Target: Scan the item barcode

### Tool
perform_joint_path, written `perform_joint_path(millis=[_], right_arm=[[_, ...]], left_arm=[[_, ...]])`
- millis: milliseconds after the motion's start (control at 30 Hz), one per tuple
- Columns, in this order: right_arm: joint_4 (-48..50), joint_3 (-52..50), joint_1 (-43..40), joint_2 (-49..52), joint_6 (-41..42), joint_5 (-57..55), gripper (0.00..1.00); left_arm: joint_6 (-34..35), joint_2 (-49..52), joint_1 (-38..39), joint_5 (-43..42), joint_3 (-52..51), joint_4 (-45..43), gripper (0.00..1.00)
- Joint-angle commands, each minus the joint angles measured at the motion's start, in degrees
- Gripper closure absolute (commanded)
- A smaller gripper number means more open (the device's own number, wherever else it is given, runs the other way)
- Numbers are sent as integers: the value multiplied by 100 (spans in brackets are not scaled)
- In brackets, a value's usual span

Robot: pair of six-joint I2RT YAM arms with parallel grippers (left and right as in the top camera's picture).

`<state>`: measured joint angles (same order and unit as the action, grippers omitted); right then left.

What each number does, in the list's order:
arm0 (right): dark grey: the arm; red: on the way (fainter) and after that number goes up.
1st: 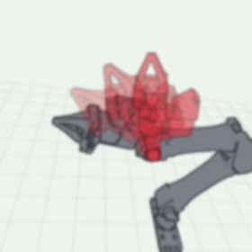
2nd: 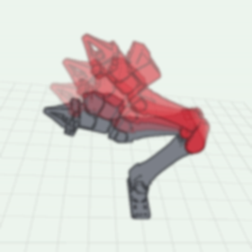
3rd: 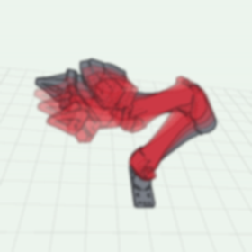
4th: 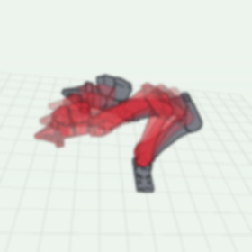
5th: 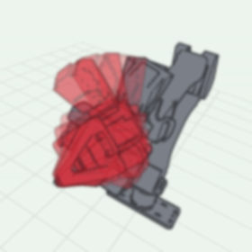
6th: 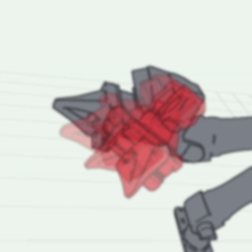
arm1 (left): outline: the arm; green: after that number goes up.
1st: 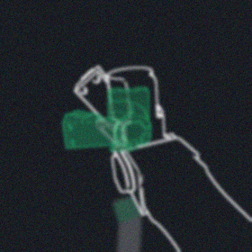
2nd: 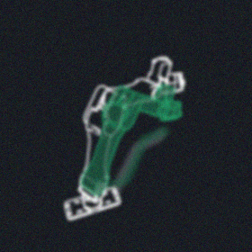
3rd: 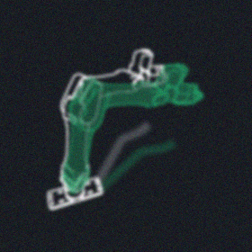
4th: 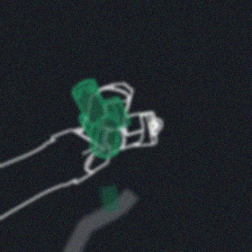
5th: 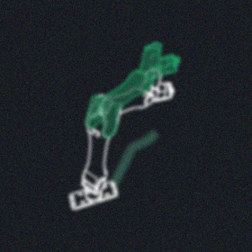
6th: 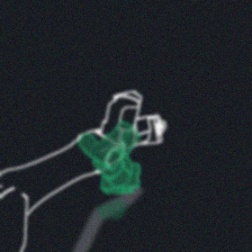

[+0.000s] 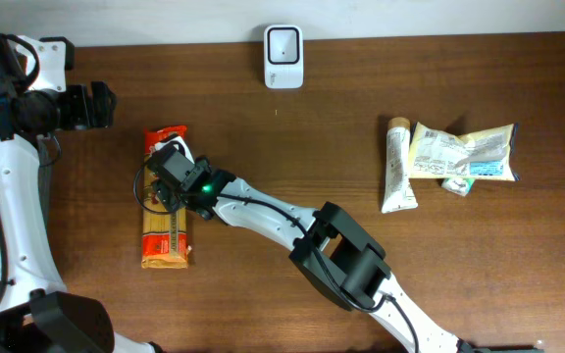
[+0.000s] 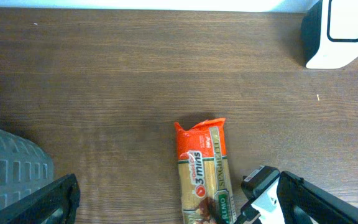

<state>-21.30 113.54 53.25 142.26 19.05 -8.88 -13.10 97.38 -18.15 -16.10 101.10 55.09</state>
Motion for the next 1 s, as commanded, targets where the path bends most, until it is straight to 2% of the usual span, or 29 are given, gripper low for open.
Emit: perform_joint_path(millis=[0,100,200,333,400,433,467,500,567,600,733,800,967], right_arm=[[-807,-70,-201,212,-280,-579,21],[-1775,293,-476,177,-275,-415,21],[-3178,1174,-887,157,-275,175,21],[-4328,2216,-1156,157,-269,1021,21],[-4430,2621,-1097,157,66,1526,22],[-4398,2675,-1038,155,404,1532,26],[-4299,2673,-938,157,866,1451,34],[-4188,2610,-804,166,1429,1038,36],[-3960,2487,-568,190,1921,219,35],[-3788,2393,-396,227,2090,-289,31],[-3556,2127,37,365,2221,-1176,24],[-3585,2107,105,535,2221,-1239,19],[-3991,2081,111,623,2184,-1233,16]], left_arm=[[-94,-118,-39,-46,31,-4,1],[-94,-118,-39,-44,31,-4,1],[-94,-118,-39,-46,31,-4,1],[-94,-118,-39,-46,31,-4,1],[-94,-118,-39,-46,31,-4,1],[-94,-118,-39,-44,31,-4,1],[-94,-118,-39,-46,31,-4,1],[-94,-118,-39,-46,31,-4,1],[-94,-118,-39,-46,31,-4,1],[-94,-118,-39,-44,31,-4,1],[-94,-118,-39,-46,31,-4,1],[-94,-118,-39,-46,31,-4,1],[-94,-118,-39,-44,31,-4,1]])
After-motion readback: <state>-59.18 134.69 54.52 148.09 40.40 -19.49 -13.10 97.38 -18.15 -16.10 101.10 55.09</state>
